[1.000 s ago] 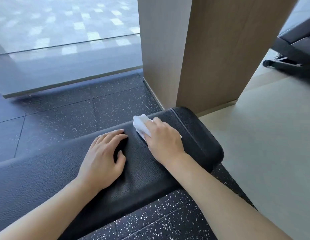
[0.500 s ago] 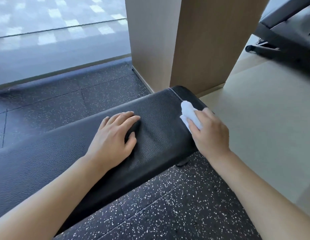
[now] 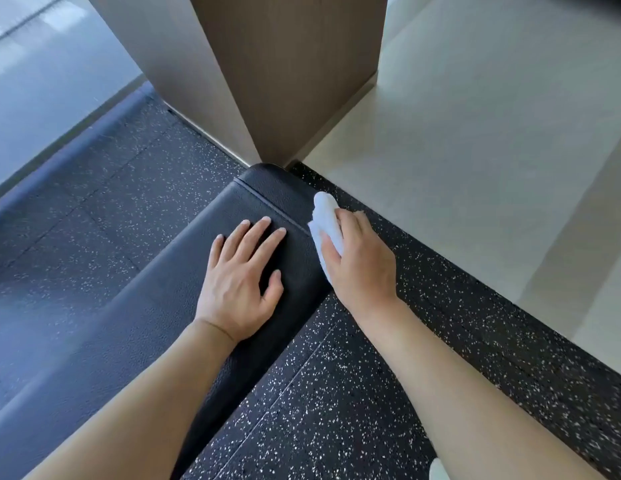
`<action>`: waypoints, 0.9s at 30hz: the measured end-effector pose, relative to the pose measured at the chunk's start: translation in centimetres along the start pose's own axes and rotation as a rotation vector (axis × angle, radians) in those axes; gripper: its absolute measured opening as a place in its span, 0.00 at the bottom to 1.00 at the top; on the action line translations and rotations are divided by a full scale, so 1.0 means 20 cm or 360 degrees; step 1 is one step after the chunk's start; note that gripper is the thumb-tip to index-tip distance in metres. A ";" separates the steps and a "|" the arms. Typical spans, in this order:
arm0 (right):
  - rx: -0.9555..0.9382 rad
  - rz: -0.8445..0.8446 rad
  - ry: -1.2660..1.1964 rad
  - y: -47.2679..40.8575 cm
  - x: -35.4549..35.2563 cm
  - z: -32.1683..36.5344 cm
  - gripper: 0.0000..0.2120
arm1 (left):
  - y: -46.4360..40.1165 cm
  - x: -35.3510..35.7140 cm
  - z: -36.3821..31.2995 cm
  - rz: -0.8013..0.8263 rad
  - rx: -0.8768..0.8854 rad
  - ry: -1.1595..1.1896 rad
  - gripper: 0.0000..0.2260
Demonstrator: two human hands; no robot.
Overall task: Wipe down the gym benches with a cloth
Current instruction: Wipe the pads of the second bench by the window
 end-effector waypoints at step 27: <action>0.1472 -0.0611 -0.0820 0.43 0.16 -0.18 0.12 | -0.01 0.02 0.03 -0.0146 0.0074 0.0083 0.28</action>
Point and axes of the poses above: each hand's wrist, its own y-axis away from the middle knuckle, its own x-axis out of the palm, z = x × y, the point moved 10 cm from there along -y, towards the middle knuckle, and after that the axes turned 5 degrees about y, right-handed, at the moved point
